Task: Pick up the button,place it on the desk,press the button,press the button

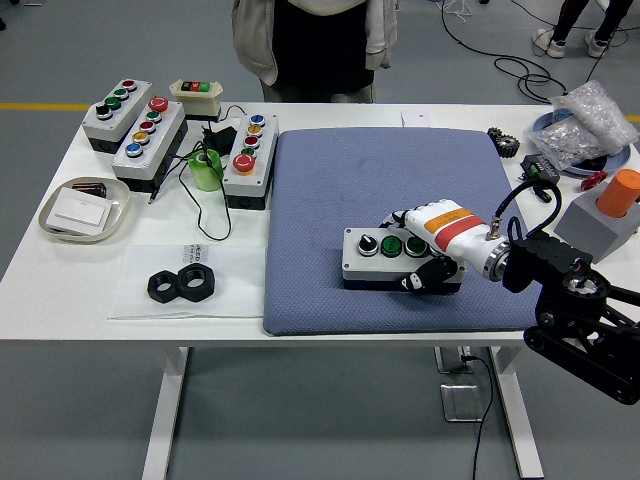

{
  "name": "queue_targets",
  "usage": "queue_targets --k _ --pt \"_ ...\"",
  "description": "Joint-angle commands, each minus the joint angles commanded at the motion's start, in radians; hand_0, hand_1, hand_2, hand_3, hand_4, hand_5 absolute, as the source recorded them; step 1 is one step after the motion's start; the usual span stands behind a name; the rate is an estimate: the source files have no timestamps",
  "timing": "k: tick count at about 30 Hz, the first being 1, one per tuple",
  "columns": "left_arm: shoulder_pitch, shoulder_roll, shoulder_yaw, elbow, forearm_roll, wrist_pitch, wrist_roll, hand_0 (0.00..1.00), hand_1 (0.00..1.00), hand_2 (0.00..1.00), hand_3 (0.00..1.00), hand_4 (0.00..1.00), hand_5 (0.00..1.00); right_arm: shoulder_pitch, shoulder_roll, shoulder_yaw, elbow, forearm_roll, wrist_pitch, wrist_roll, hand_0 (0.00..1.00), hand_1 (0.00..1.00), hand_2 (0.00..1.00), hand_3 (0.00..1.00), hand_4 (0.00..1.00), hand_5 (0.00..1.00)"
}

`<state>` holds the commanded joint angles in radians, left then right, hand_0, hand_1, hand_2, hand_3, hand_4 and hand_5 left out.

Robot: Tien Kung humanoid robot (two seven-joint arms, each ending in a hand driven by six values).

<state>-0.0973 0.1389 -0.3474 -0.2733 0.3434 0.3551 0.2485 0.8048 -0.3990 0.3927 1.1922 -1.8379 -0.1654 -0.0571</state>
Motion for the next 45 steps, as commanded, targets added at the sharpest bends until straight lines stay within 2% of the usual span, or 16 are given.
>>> queue_targets --k 2,3,8,9,15,20,25,29,31,33,34,36,39,40,45 --pt "-0.001 0.000 0.001 0.000 -0.001 0.000 0.000 0.744 0.782 0.853 0.771 0.542 0.998 0.000 0.001 0.006 -0.002 0.000 0.012 0.001 0.587 0.490 0.565 0.806 0.852 0.200" --pt "-0.002 0.000 0.002 0.000 -0.002 0.000 0.000 0.745 0.782 0.853 0.771 0.542 0.998 0.000 0.002 0.011 -0.002 0.000 0.026 0.001 0.912 0.766 0.864 0.998 0.921 0.238" --pt "-0.003 0.002 0.012 -0.002 -0.015 0.002 -0.006 0.745 0.782 0.853 0.771 0.542 0.998 -0.001 0.000 0.024 -0.006 0.002 0.030 0.021 0.912 0.766 0.864 0.998 0.921 0.238" --pt "-0.004 0.002 0.014 -0.002 -0.017 0.002 -0.007 0.744 0.782 0.854 0.771 0.542 0.998 -0.001 -0.001 0.028 -0.005 -0.001 0.029 0.025 0.982 0.876 0.985 0.998 0.950 0.244" --pt "-0.006 0.002 0.016 -0.002 -0.023 0.002 -0.009 0.744 0.782 0.853 0.770 0.542 0.998 -0.004 -0.007 0.046 0.009 -0.010 0.032 0.031 0.996 0.897 0.998 0.998 0.962 0.233" --pt "-0.007 0.001 0.014 -0.001 -0.021 0.002 -0.008 0.744 0.782 0.853 0.770 0.542 0.998 -0.007 -0.017 0.061 0.033 -0.012 0.074 0.018 0.996 0.897 0.998 0.998 0.962 0.233" --pt "-0.007 0.002 0.015 -0.001 -0.023 0.002 -0.009 0.744 0.781 0.854 0.771 0.542 0.998 -0.026 -0.037 0.098 0.086 -0.017 0.100 0.008 0.998 0.909 0.998 0.998 0.969 0.223" --pt "-0.006 0.002 0.015 -0.001 -0.024 0.002 -0.009 0.745 0.781 0.853 0.770 0.543 0.998 -0.060 -0.071 0.174 0.187 -0.007 0.119 -0.008 0.998 0.918 0.998 0.998 0.969 0.228" --pt "-0.007 0.003 0.018 -0.002 -0.026 0.001 -0.009 0.745 0.781 0.853 0.770 0.543 0.998 -0.077 -0.088 0.204 0.230 0.003 0.091 -0.025 0.998 0.918 0.998 0.998 0.969 0.228" --pt "-0.007 0.004 0.018 -0.002 -0.025 0.001 -0.009 0.745 0.781 0.853 0.770 0.543 0.998 -0.092 -0.100 0.222 0.260 -0.002 0.042 -0.036 0.998 0.918 0.998 0.998 0.969 0.228" --pt "-0.006 0.003 0.017 -0.002 -0.025 0.001 -0.008 0.745 0.781 0.854 0.769 0.542 0.998 -0.101 -0.108 0.231 0.277 -0.019 0.001 -0.048 0.626 0.464 0.528 0.893 0.840 0.144" --pt "-0.006 0.004 0.017 -0.002 -0.023 0.001 -0.007 0.745 0.781 0.854 0.769 0.542 0.998 -0.116 -0.122 0.245 0.292 -0.014 -0.054 -0.060 0.626 0.464 0.528 0.893 0.840 0.144" --pt "-0.006 0.003 0.015 -0.002 -0.021 0.000 -0.006 0.745 0.781 0.854 0.769 0.542 0.998 -0.137 -0.141 0.260 0.295 0.013 -0.108 -0.075 0.626 0.464 0.528 0.893 0.840 0.144" --pt "-0.006 0.003 0.015 -0.002 -0.021 -0.001 -0.005 0.747 0.782 0.854 0.771 0.542 0.998 -0.141 -0.145 0.262 0.294 0.016 -0.116 -0.077 0.193 0.024 0.152 0.663 0.803 0.243" --pt "-0.004 0.002 0.010 0.000 -0.015 -0.002 -0.004 0.747 0.782 0.854 0.771 0.542 0.998 -0.168 -0.169 0.259 0.305 0.038 -0.083 -0.083 0.193 0.024 0.152 0.663 0.803 0.243"
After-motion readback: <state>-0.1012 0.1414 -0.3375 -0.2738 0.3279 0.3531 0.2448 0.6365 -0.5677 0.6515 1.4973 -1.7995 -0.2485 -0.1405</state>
